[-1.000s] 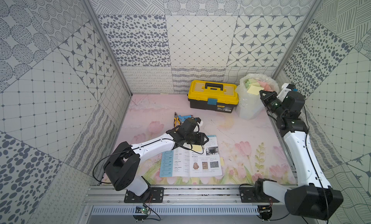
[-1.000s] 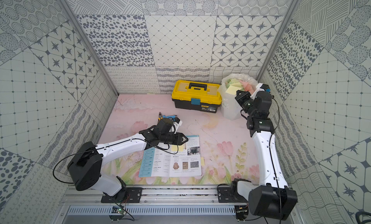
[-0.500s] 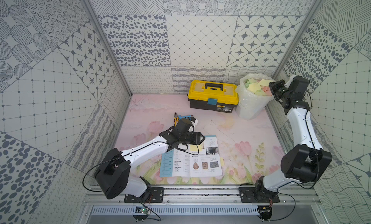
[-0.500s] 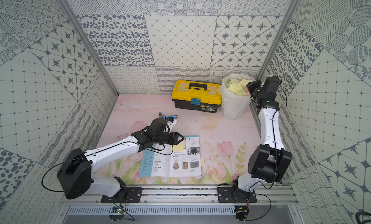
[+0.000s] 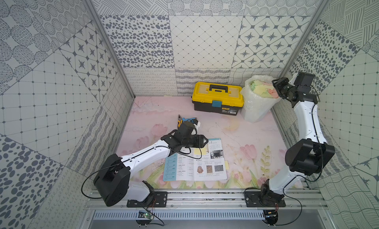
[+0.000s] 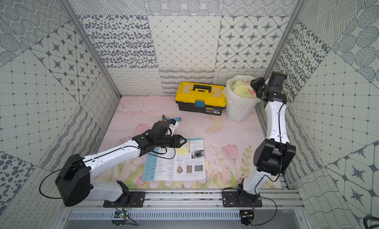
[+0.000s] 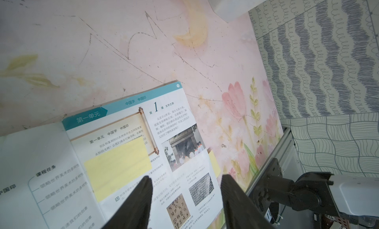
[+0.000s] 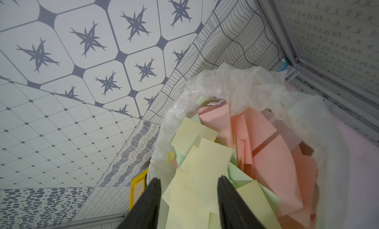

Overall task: Peel off the used sticky note
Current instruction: Place the note in the trash bin.

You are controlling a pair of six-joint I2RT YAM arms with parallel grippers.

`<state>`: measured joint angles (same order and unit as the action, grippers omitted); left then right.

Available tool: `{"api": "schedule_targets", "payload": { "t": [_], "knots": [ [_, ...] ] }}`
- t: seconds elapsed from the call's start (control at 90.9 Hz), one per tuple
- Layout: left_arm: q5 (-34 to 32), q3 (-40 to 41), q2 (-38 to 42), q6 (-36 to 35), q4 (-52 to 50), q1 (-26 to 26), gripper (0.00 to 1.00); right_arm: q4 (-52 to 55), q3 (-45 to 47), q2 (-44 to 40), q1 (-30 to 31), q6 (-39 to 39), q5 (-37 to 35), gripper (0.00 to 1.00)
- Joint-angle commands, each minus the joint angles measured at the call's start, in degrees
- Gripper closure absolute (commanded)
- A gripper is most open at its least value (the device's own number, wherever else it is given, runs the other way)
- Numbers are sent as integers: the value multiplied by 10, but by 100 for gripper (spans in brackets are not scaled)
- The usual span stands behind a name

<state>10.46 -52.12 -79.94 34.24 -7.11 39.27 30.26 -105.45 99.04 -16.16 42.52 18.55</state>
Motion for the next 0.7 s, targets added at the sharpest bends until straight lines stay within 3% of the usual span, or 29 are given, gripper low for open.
{"api": "schedule_targets", "payload": {
  "t": [0.0,0.22,0.473,0.693],
  "knots": [
    [-11,3,8,-19,-14,-2,42,38,-25,-15,1,-46,-23,42],
    [-17,7,12,-21,-19,-3,41,53,5,-62,-1,-67,-43,33],
    [-10,10,-7,6,-19,-10,41,-10,118,-134,20,-67,69,34],
    [-2,21,-33,25,-15,-15,41,-97,264,-212,113,-85,101,34]
  ]
}}
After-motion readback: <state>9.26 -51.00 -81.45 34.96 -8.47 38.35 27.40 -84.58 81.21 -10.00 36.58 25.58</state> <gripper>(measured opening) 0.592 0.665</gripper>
